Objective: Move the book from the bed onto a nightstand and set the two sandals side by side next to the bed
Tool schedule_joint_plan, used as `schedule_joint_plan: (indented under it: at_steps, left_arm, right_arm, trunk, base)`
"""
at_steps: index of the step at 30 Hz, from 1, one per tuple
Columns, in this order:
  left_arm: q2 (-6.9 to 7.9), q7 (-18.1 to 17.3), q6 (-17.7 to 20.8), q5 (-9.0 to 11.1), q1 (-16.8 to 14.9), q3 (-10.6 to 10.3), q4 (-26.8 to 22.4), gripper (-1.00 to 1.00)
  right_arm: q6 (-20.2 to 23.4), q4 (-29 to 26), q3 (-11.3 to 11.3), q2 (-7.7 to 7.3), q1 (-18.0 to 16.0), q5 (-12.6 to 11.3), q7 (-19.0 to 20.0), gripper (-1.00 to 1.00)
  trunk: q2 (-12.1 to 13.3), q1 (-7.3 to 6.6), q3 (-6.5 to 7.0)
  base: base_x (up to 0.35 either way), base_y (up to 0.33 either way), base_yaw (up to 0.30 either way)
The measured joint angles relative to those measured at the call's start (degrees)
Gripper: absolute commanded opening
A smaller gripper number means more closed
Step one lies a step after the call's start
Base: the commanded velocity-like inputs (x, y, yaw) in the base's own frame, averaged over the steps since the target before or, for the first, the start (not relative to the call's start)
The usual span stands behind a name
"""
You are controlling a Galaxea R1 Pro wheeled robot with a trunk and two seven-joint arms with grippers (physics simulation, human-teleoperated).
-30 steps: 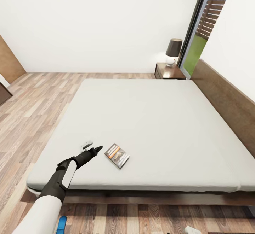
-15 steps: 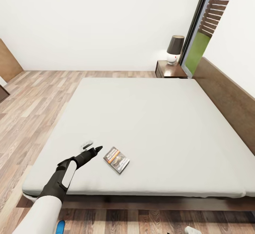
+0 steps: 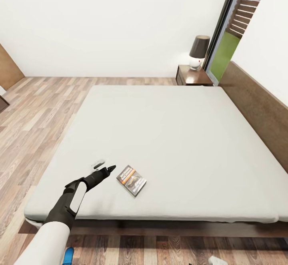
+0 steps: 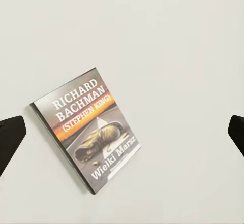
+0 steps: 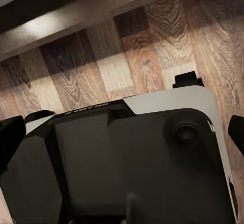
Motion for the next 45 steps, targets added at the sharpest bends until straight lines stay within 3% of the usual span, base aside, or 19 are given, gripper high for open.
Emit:
schedule_joint_plan:
  at_steps: [23, 30, 38, 42, 45]
  left_arm:
    - [-0.05, -0.1, 0.0, 0.0, 0.0, -0.1, 0.0, 1.00]
    - [-0.05, -3.3, 0.0, 0.0, 0.0, 0.0, 0.0, 1.00]
    - [-0.05, -3.8, 0.0, -0.1, 0.0, -0.1, 0.0, 1.00]
    - [-0.87, -3.3, 0.5, -0.2, -0.5, -0.3, -2.4, 1.00]
    - [-2.44, -0.5, 3.1, -0.2, -3.5, -0.4, -4.2, 1.00]
  right_arm:
    - [0.0, 0.0, 0.0, 0.02, 0.0, 0.0, 0.0, 1.00]
    - [0.0, 0.0, 0.0, 0.08, 0.0, 0.0, 0.0, 1.00]
    - [0.0, 0.0, 0.0, 0.08, 0.0, 0.0, 0.0, 1.00]
    - [0.0, 0.0, 0.0, 0.07, 0.0, 0.0, -0.1, 1.00]
    - [0.0, 0.0, 0.0, 0.08, 0.0, 0.0, -0.1, 1.00]
  trunk:
    - [0.0, 0.00, -2.08]
    - [0.0, 0.00, -2.72]
    - [0.0, 0.00, -3.44]
    - [0.0, 0.00, -3.80]
    - [0.0, 0.00, -4.07]
  base:
    - [0.000, 0.000, 0.000]
    - [0.000, 0.000, 0.000]
    - [0.000, 0.000, 0.000]
    - [0.000, 0.000, 0.000]
    - [0.000, 0.000, 0.000]
